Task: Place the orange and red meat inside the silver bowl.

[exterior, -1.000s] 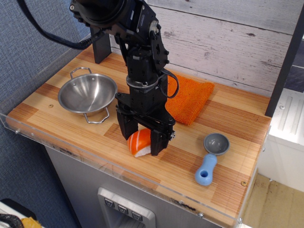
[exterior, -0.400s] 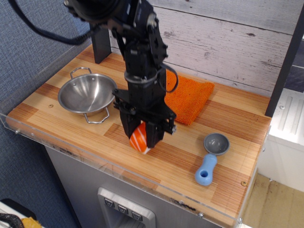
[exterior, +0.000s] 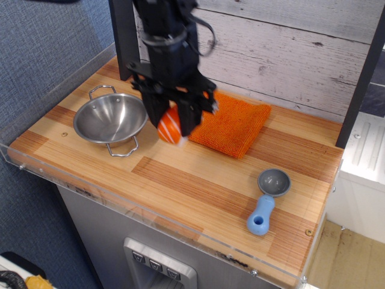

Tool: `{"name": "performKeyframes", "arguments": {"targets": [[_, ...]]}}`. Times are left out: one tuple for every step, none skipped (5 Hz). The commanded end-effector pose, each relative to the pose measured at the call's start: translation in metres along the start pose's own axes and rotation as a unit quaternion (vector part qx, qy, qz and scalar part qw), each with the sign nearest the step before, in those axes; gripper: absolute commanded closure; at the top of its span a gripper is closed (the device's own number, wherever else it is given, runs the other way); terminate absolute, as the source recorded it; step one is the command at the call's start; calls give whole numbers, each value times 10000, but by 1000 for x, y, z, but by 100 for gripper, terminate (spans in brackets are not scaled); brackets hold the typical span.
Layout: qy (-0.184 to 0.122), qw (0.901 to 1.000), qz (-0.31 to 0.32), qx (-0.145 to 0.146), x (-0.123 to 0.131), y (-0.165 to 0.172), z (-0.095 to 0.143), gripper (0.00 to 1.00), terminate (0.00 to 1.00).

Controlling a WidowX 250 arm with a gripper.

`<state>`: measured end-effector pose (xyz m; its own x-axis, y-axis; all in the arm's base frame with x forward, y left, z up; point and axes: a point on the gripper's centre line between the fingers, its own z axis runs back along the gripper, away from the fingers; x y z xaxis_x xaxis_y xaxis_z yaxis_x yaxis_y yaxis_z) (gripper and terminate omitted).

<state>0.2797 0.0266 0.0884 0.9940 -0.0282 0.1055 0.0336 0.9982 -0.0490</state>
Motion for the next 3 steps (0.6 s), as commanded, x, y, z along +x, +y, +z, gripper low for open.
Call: {"name": "performKeyframes", "arguments": {"targets": [[-210, 9984, 510, 88, 3, 71, 22, 100, 0], [-75, 9972, 733, 110, -7, 102, 15, 100, 0], [107, 9964, 832, 148, -15, 120, 2, 100, 0]]}}
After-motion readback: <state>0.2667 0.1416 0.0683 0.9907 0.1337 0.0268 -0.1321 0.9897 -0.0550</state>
